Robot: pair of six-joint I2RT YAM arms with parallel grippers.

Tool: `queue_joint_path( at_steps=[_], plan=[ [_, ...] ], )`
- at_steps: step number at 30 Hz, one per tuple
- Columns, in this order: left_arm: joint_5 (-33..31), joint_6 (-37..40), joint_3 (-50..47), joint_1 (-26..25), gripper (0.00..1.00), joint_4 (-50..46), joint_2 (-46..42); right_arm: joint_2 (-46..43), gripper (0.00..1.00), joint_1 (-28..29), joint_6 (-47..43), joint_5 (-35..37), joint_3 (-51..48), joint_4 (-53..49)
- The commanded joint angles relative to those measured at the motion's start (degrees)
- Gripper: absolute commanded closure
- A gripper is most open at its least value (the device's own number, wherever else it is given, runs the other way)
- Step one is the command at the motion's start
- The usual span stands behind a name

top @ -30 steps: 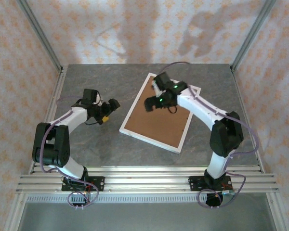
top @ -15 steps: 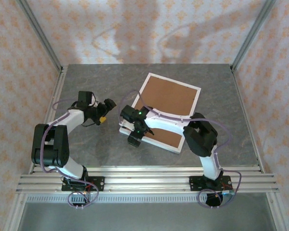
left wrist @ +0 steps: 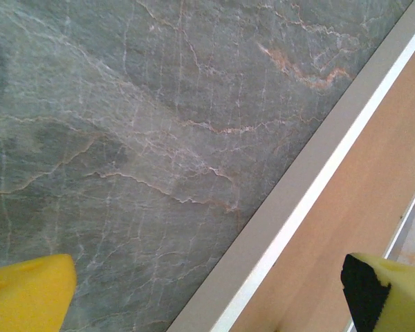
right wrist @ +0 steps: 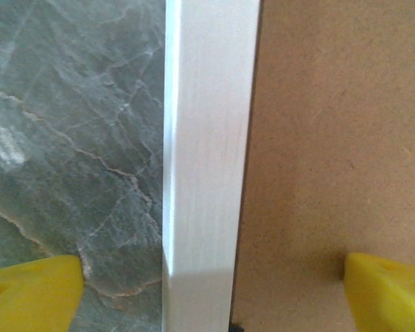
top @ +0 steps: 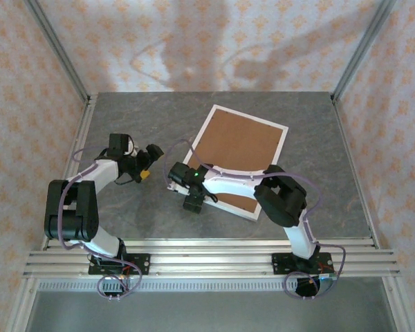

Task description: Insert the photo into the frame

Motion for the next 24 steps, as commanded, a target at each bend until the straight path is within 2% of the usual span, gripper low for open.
queue_joint_path(
  at_steps=[1,3,6,10,14,18,24],
  plan=[
    [0.6,1.4,-0.4,0.5,0.0,-1.1,-1.6,6.2,0.98,0.3,1.4,4.2,-0.9,-0.9],
    [0.7,1.0,-1.0,0.5,0.0,-0.7,-1.6,7.5,1.0,0.7,-1.5,1.4,-0.6,-3.6],
    [1.3,0.0,-1.8,0.5,0.0,0.4,-1.5,4.8,1.0,1.1,-2.5,0.9,-3.8,0.9],
    [2.1,-0.7,-2.7,0.5,0.0,0.6,-2.0,1.8,1.0,-0.1,-0.4,-1.6,0.6,-1.2],
    [5.6,-2.8,-3.6,0.2,0.0,2.6,-2.0,-1.2,1.0,-1.1,0.9,-4.1,5.8,-3.0],
    [7.8,-6.5,-5.2,-1.8,0.01,5.3,-3.2,-3.4,1.0,-1.7,1.0,-4.4,10.5,-3.7],
    [6.9,-12.4,-8.5,-4.7,0.04,10.9,-3.7,-4.9,1.0,-2.5,2.2,-5.5,14.1,-4.9]
  ],
)
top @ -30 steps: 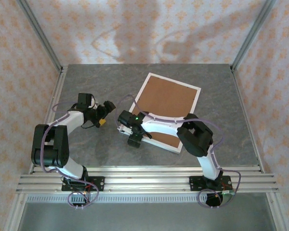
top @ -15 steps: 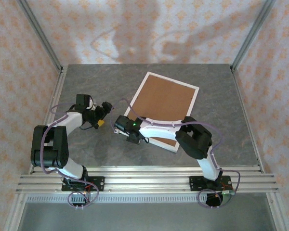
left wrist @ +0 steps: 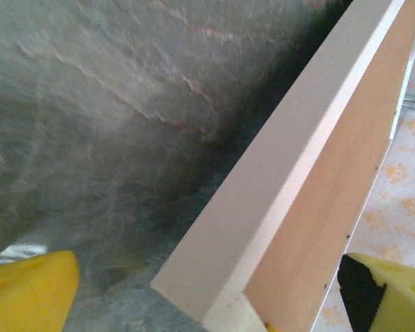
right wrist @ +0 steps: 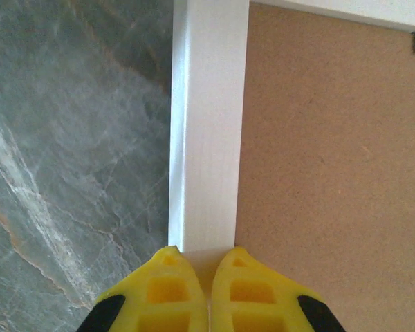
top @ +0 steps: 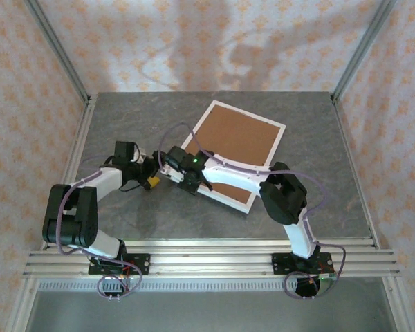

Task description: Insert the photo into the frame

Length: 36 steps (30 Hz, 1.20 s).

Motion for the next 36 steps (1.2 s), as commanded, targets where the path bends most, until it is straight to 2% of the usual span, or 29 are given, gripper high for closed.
queue_joint_path(
  at_steps=[1,6,10,17,20,22,26,27,28,30,33,36],
  plan=[
    [0.6,-5.1,-2.3,-1.0,0.04,6.0,-0.8,-4.9,1.0,-0.3,1.5,-3.0,2.6,-0.6],
    [-1.8,-11.8,-5.4,-3.3,0.09,16.5,-1.0,-5.5,1.0,-0.5,4.3,-5.1,1.6,0.1],
    [-4.8,-14.4,-5.7,-5.0,0.15,22.7,-1.2,-6.0,1.0,-0.5,6.9,-7.8,0.5,1.1],
    [-6.5,-18.6,-5.6,-6.7,0.3,32.8,1.6,-6.7,1.0,-0.9,9.5,-9.1,-0.4,2.1],
    [-6.2,-19.2,-5.2,-7.1,0.41,34.1,2.2,-6.8,1.0,-1.1,9.8,-8.8,-0.4,2.1],
    [-6.2,-19.3,-5.1,-7.0,0.45,34.4,1.9,-6.8,1.0,-1.2,10.2,-7.9,-0.2,2.0],
    [-6.6,-19.2,-4.8,-7.2,0.68,33.4,0.3,-7.5,1.0,-1.2,11.7,-4.9,0.2,2.0],
    [-6.6,-19.1,-4.6,-7.2,0.69,32.9,0.1,-7.8,0.97,-1.3,12.2,-3.5,0.6,1.8],
    [-6.6,-19.1,-4.4,-7.2,0.69,32.5,-0.2,-8.3,0.88,-1.2,12.6,-2.1,0.7,1.7],
    [-6.6,-19.3,-3.9,-7.3,0.7,31.7,-0.6,-9.5,0.61,-0.6,13.3,2.2,1.0,1.0],
    [-7.0,-19.7,-3.1,-7.6,0.7,30.8,-1.4,-11.4,0.3,1.4,13.4,9.1,0.4,-0.4],
    [-7.1,-19.6,-1.7,-8.0,0.7,29.2,-2.3,-12.4,0.17,4.4,12.4,17.1,-1.5,-1.8]
  ],
)
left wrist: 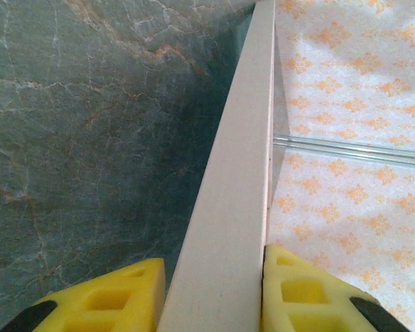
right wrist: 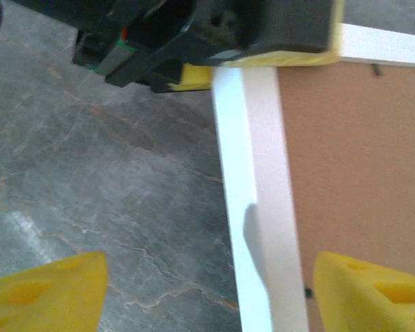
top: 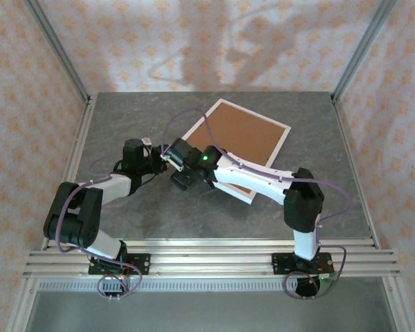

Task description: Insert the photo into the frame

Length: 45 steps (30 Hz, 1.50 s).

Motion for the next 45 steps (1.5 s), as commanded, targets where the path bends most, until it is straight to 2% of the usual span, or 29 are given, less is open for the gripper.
queue_joint_path(
  at_steps=[1,6,12,16,24,27,28,30,33,38,45],
  plan=[
    [-0.7,-0.1,3.2,-0.8,0.7,-2.0,-2.9,-2.8,0.15,3.0,-0.5,14.3,-1.8,-3.2],
    [-0.5,-1.4,4.5,-1.4,0.7,-2.2,-3.2,-1.2,0.14,6.2,-1.7,26.5,-4.4,-3.5],
    [-0.2,-1.3,6.0,-1.6,0.69,-4.6,-4.1,-0.6,0.14,6.5,-2.5,34.6,-9.5,0.8],
    [-0.6,-0.8,6.4,-2.0,0.69,-6.4,-5.0,-0.3,0.17,6.4,-5.0,37.9,-13.0,5.1],
    [-1.3,-0.8,6.7,-2.7,0.69,-7.9,-6.2,-0.3,0.42,5.2,-6.2,38.6,-16.5,11.6],
    [-1.3,-0.9,7.1,-2.8,0.69,-8.7,-6.7,-0.1,0.57,4.8,-7.5,39.2,-16.6,12.3],
    [-1.2,-0.8,7.5,-2.8,0.68,-9.1,-6.9,-0.2,0.65,4.7,-8.2,39.6,-16.6,12.6],
    [-1.0,-0.8,8.2,-2.8,0.63,-9.7,-7.1,-0.6,0.79,4.5,-9.3,39.6,-16.5,12.8],
    [-0.8,-0.5,9.6,-2.7,0.44,-10.4,-7.3,-1.9,0.99,4.2,-11.0,39.6,-16.1,12.9],
    [-1.5,2.5,13.1,0.3,0.01,-15.4,-8.2,-5.9,1.0,3.5,-13.5,39.6,-15.0,14.2],
    [-1.8,4.2,13.7,12.3,0.0,-21.1,-12.4,-11.3,1.0,3.1,-21.0,37.1,-13.0,20.9]
  ],
)
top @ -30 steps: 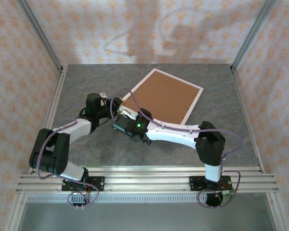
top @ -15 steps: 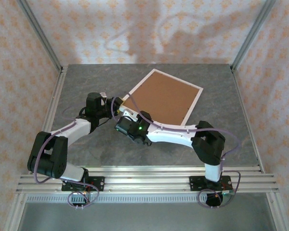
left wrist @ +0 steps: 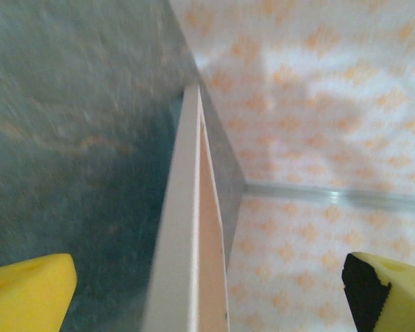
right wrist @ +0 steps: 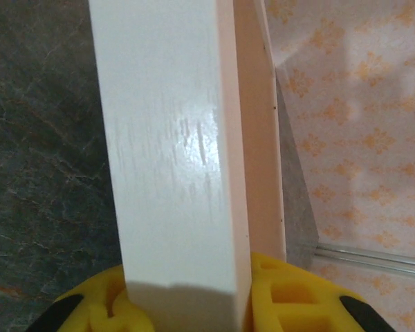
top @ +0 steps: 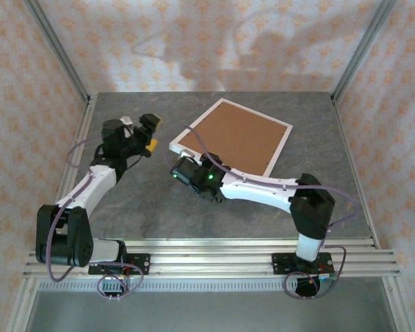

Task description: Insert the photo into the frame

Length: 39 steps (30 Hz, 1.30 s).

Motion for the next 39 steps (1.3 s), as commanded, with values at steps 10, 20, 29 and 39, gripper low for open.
queue_joint_path(
  at_steps=[10,20,29,39],
  plan=[
    [-0.2,1.6,-4.8,9.7,0.0,-3.7,-3.0,-1.7,1.0,0.0,-3.1,-5.4,19.8,9.9],
    [-2.4,3.1,-7.0,7.4,0.0,-5.7,-5.9,-10.6,1.0,-5.9,14.6,-9.2,18.0,12.3],
    [-4.5,2.7,-5.0,1.4,0.0,-4.7,-2.5,-31.7,1.0,-11.0,31.7,-5.9,-7.4,24.6],
    [-6.7,0.6,2.6,-7.1,0.0,-0.7,6.7,-51.4,1.0,-22.0,53.0,-4.4,-21.4,12.8]
  ],
)
